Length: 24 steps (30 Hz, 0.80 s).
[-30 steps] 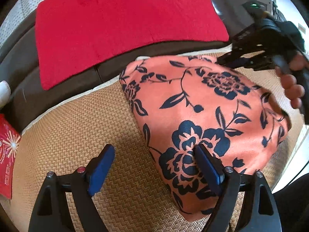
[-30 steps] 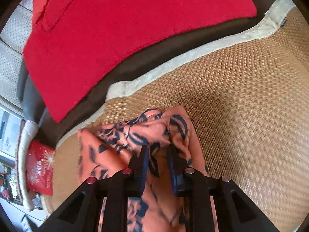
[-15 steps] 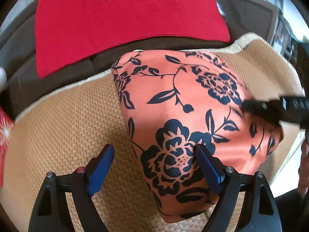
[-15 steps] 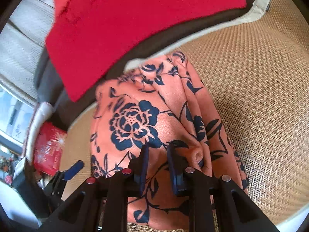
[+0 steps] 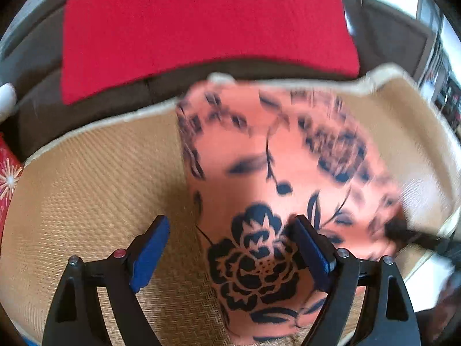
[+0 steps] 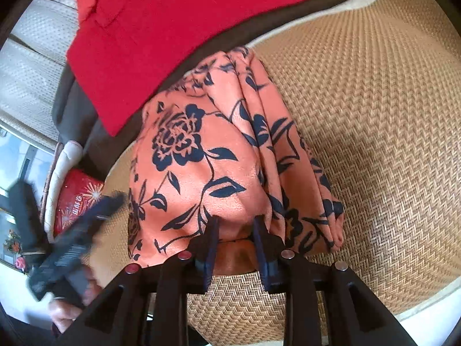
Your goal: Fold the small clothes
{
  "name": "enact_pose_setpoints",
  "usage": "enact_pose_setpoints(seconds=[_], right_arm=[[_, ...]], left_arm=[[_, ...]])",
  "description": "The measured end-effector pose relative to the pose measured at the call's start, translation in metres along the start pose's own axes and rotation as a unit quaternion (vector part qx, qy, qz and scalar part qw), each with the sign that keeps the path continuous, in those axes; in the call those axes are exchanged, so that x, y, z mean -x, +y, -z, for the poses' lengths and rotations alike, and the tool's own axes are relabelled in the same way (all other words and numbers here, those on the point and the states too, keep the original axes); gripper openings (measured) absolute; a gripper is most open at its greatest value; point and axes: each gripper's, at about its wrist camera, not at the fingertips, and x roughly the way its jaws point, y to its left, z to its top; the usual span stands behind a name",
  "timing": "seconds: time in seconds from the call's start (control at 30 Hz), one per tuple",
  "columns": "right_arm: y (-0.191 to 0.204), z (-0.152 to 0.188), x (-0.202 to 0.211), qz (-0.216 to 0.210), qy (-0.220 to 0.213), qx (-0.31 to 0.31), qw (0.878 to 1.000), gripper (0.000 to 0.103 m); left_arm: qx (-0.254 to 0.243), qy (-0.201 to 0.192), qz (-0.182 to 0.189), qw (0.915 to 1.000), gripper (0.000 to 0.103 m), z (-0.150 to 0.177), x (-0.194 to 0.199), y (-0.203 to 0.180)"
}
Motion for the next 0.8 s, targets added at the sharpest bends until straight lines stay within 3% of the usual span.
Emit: enact_pose_setpoints(seconds=[0.13,0.2,0.33,0.4,0.5,0.53,0.57,0.6,0.7,0.8], right_arm=[[-0.003,-0.003,0.021,-0.021,-0.032,-0.005,0.999,0.030],[-0.003,-0.007,0.036,-0.030,-0.061,-0.006,0.998,0.030],[0.009,-0.030,0.050,-0.038,-0.106,0.007,0.994,0.030],[0.016,-0.046,0.043,-0.035,-0.105,0.010,0.994,0.030],[0.023,-0.063,0.009,-0.021,-0.076,0.010,0.997,0.031],[0.022,-0.066,-0.009,-0.014,-0.047,0.006,0.999,0.039],[0.020,-0.068,-0.024,-0.007,-0.022,0.001,1.000,0.039],[0.021,-0.068,-0.027,0.000,-0.023,0.002,1.000,0.039],[0.031,-0.071,-0.020,-0.020,-0.032,0.016,0.999,0.064],[0.037,-0.069,-0.003,-0.018,-0.074,0.023,0.997,0.065]], left_arm=[[-0.004,-0.037,0.006,0.9993,0.087,0.001,0.012,0.005],[0.002,-0.075,-0.004,0.9972,0.087,0.001,0.026,0.014],[0.009,-0.098,-0.032,0.9947,0.087,-0.002,0.031,0.029],[0.015,-0.089,-0.037,0.9953,0.087,-0.002,0.024,0.038],[0.008,-0.038,-0.046,0.9982,0.087,-0.001,-0.001,0.043],[0.003,-0.038,-0.047,0.9981,0.087,-0.001,-0.006,0.044],[-0.001,-0.045,-0.047,0.9979,0.087,-0.002,-0.004,0.044],[-0.007,-0.048,-0.049,0.9976,0.087,-0.003,-0.001,0.044],[-0.028,-0.063,-0.067,0.9954,0.087,-0.002,0.007,0.043],[-0.026,-0.070,-0.061,0.9954,0.087,-0.003,0.016,0.045]])
